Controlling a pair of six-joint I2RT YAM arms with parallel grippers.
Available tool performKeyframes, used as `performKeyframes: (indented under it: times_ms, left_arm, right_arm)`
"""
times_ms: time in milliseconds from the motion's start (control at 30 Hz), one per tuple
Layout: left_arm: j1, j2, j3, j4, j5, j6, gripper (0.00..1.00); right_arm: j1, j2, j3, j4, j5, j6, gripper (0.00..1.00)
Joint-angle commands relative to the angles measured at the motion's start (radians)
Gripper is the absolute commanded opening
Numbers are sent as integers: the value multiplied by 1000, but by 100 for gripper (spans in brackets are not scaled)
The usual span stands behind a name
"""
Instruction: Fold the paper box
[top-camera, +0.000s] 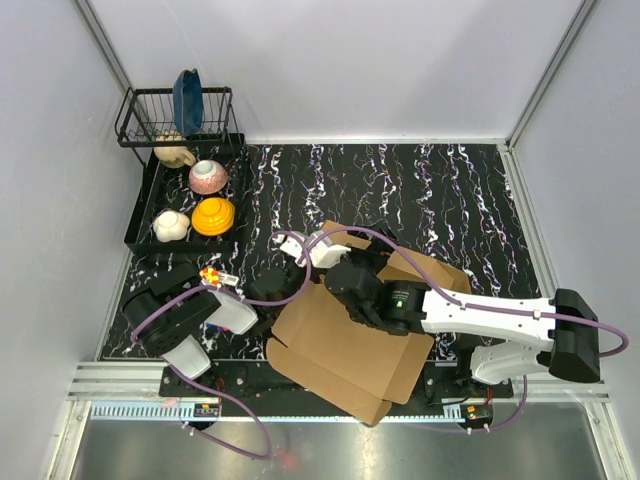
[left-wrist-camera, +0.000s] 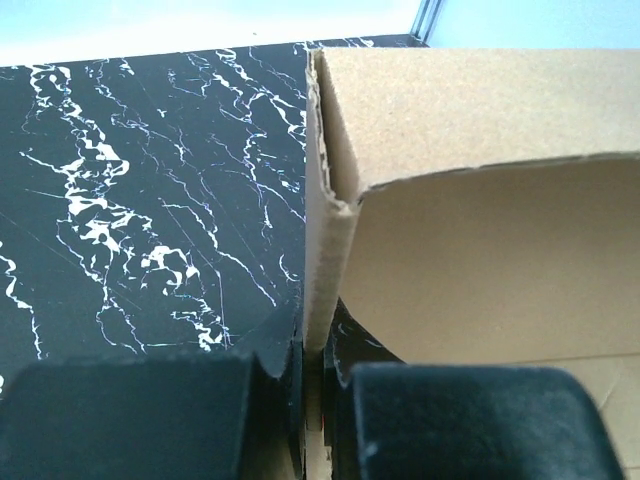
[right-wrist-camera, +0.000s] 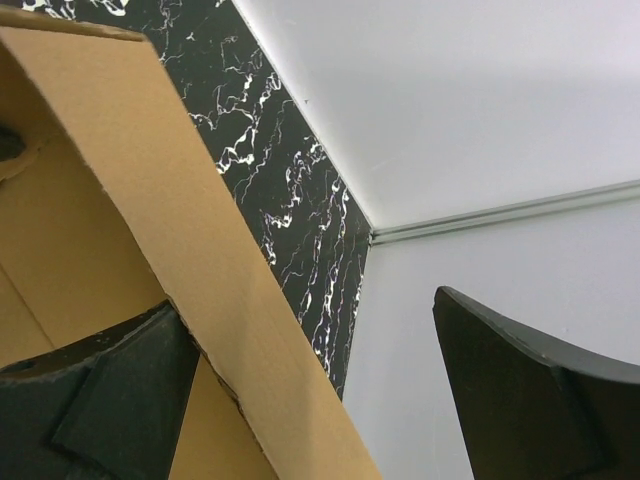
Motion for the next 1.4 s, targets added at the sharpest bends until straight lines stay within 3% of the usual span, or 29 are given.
performKeyframes:
  times_ms: [0,200,433,633,767,867,900,933,1033,1133,1367]
  left_arm:
    - [-9,-25,-34,295,-44,-25,0]
    - [-8,-1,-46,332,-81,-31,0]
    - [-8,38,-28,325,-155,31,0]
    - [-8,38,18,282,-187,81,0]
    - [-9,41,38,249,-236,83,0]
    - [-17,52,29,264,-284,84,0]
    - [-25,58,25,278,-293,87,0]
    - [-26,62,19,317,-302,92,0]
    - [-42,87,0,370,-347,109,0]
    - [-59,96,3,370,-376,124,0]
    - [-97,136,26,370,-428,141,0]
  right_arm:
    - [-15,-94,70,81,62,30,100]
    - [-16,-169,98,12,44,135,100]
    - [-16,-346,133,-22,-203,435,100]
    - [-16,-377,153,-57,-355,543,100]
    - [-33,-320,135,-52,-353,587,97]
    - [-85,-262,102,-52,-405,668,83]
    - [-136,-253,93,-52,-431,699,74]
    - [-163,-248,69,-34,-457,756,56]
    - [-298,-256,-3,53,-585,852,30]
    - [-418,-245,-36,116,-724,911,24]
    - [-446,-102,-63,145,-835,940,21]
